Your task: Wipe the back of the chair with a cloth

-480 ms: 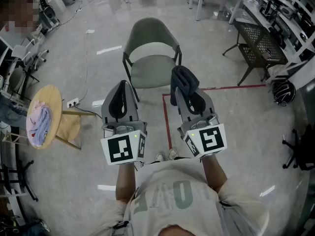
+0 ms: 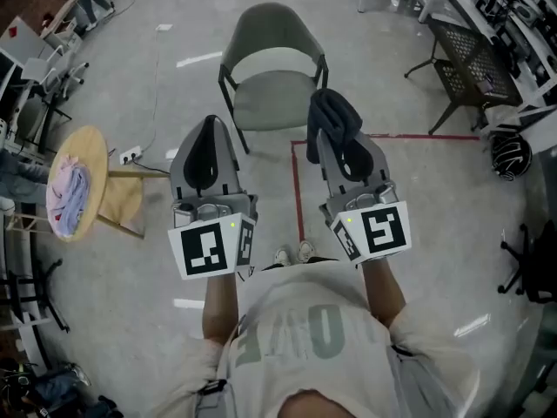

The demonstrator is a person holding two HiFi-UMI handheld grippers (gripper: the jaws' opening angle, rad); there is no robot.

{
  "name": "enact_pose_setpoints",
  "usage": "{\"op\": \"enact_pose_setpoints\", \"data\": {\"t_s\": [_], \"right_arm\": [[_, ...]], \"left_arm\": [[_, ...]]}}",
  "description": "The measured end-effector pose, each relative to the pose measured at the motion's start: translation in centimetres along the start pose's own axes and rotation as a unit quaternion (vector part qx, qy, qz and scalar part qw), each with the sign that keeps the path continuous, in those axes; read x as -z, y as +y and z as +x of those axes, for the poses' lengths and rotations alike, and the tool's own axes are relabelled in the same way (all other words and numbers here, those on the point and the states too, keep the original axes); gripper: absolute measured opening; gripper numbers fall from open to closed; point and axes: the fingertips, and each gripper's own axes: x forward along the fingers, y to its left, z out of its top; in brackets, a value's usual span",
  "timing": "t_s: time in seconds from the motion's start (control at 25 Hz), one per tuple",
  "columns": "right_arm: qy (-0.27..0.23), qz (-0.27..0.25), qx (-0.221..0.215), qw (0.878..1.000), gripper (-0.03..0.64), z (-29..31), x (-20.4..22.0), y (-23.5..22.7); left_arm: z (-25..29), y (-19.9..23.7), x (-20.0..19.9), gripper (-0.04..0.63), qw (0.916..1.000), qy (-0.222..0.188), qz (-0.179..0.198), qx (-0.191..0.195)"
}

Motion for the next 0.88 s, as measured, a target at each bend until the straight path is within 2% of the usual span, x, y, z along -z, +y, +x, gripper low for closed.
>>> {"op": "enact_pose_setpoints", "data": {"t_s": [0.2,0.56,0.72,0.88], "right_arm": [[-0.001,0.0,-0.008,1.0,0.06,-0.4,0.7,-1.6],[0.017,0.024,-0.005,1.0,0.06,0.6,3.6,-5.8],[0.008,0.018,0.006,1.0,0.06,2.1,4.9,-7.0],[0.014,0.031,0.042,0.999,0.06,4.1,7.3,-9.3]], "left_arm": [[0.0,0.1,0.8,0.015,0.9999,0.0,0.008,-0.009],[1.0,2.1,2.8,0.015,0.9983,0.017,0.02,-0.051],[3.0,2.8,4.1,0.015,0.9988,0.005,0.022,-0.043],[6.1,2.5,6.5,0.015,0.9996,0.0,0.024,-0.016]]}}
